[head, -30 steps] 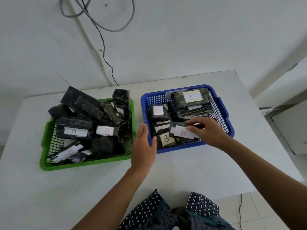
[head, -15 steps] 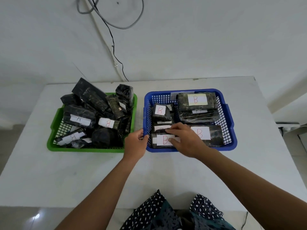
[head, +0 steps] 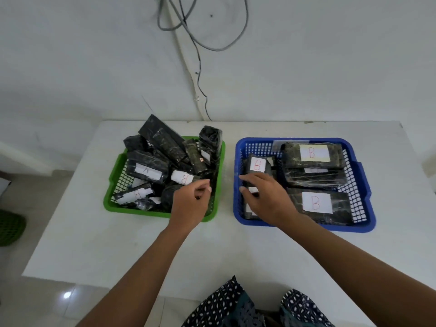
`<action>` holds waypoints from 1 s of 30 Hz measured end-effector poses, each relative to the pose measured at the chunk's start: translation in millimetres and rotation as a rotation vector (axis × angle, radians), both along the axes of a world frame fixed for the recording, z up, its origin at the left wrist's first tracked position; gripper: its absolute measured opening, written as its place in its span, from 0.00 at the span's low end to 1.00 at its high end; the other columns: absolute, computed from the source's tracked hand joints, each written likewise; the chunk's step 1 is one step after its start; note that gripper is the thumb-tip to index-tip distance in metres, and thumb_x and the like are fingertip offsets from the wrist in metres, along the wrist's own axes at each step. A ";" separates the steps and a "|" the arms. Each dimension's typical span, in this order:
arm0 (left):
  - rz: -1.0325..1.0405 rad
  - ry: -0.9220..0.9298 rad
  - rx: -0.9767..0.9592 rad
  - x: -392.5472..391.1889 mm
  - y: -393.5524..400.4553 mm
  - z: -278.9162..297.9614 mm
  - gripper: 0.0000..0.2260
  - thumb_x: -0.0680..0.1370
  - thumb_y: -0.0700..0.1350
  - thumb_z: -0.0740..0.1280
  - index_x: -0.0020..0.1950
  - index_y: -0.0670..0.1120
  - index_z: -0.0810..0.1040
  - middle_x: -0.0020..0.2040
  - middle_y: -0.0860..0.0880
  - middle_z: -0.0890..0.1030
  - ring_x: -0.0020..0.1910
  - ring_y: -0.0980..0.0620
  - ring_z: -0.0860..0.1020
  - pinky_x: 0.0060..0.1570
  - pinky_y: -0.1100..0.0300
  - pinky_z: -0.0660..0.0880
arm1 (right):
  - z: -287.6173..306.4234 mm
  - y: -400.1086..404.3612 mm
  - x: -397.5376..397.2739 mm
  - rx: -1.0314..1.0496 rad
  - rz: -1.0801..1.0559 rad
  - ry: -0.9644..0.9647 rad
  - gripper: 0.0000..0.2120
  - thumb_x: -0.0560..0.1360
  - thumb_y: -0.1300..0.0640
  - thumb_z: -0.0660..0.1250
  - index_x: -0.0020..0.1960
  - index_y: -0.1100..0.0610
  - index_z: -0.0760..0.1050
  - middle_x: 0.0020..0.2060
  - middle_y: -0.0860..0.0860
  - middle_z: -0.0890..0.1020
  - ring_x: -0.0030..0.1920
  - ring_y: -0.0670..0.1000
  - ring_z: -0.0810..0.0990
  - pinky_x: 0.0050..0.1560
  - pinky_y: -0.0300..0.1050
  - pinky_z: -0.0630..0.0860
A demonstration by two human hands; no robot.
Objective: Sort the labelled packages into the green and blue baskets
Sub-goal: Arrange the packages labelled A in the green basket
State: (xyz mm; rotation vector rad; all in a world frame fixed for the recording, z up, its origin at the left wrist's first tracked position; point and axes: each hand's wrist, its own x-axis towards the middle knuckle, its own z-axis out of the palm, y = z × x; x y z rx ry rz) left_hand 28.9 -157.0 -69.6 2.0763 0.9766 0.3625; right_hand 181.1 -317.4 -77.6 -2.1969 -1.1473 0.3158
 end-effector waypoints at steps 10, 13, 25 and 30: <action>-0.410 0.265 0.403 -10.8 108.0 0.9 0.18 0.80 0.44 0.67 0.70 0.43 0.76 0.69 0.46 0.77 0.68 0.47 0.74 0.67 0.53 0.70 | -3.9 101.9 -49.3 -0.183 -0.258 0.312 0.22 0.81 0.49 0.62 0.72 0.56 0.67 0.63 0.56 0.78 0.64 0.60 0.75 0.62 0.57 0.75; -0.533 0.380 0.410 2.1 118.5 -4.1 0.20 0.80 0.46 0.67 0.72 0.44 0.74 0.71 0.46 0.75 0.69 0.46 0.73 0.67 0.50 0.71 | -11.4 114.4 -55.5 -0.193 -0.359 0.407 0.17 0.82 0.53 0.60 0.69 0.56 0.66 0.55 0.57 0.80 0.56 0.61 0.79 0.56 0.59 0.78; -0.516 0.368 0.256 3.5 149.1 5.1 0.09 0.77 0.49 0.71 0.55 0.48 0.81 0.49 0.50 0.80 0.46 0.52 0.78 0.42 0.58 0.73 | -20.3 125.7 -64.2 -0.108 -0.552 0.402 0.14 0.81 0.60 0.58 0.65 0.52 0.70 0.44 0.50 0.79 0.47 0.56 0.80 0.50 0.54 0.81; 0.156 -0.099 -0.838 2.7 142.1 18.4 0.12 0.78 0.42 0.72 0.60 0.44 0.77 0.55 0.44 0.84 0.51 0.49 0.84 0.46 0.55 0.82 | -13.4 122.3 -63.3 -0.039 -0.545 0.425 0.14 0.81 0.57 0.60 0.66 0.54 0.73 0.46 0.49 0.80 0.45 0.52 0.81 0.48 0.51 0.81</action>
